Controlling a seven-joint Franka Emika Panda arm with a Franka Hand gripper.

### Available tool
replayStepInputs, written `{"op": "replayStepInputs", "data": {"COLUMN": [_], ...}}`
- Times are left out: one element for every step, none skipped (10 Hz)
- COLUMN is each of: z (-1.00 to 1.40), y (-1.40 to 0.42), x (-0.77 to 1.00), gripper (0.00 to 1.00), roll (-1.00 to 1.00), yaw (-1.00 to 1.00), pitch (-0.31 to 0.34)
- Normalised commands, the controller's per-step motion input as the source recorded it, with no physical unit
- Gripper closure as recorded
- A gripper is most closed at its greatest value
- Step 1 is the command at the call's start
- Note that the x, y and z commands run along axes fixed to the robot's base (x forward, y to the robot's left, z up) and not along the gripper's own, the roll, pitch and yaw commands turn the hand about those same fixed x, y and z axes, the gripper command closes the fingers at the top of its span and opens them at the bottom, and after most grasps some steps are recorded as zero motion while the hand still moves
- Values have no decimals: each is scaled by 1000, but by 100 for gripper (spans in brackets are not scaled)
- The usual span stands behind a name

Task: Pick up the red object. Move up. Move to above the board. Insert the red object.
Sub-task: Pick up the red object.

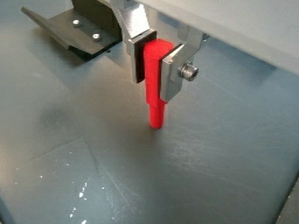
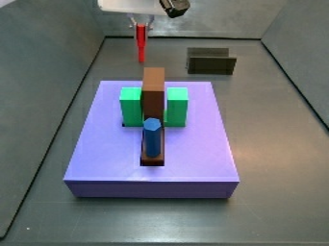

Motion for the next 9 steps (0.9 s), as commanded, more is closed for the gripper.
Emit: {"op": "replayStepInputs", "data": {"z": [0,0,0,0,0,0,0,0,0], "y": [0,0,0,0,0,0,0,0,0], "x": [0,0,0,0,0,0,0,0,0], "gripper": [100,100,100,100,100,100,100,100,100], "roll": [0,0,0,0,0,0,0,0,0], "yaw": [0,0,0,0,0,0,0,0,0], "pitch": [0,0,0,0,0,0,0,0,0]}}
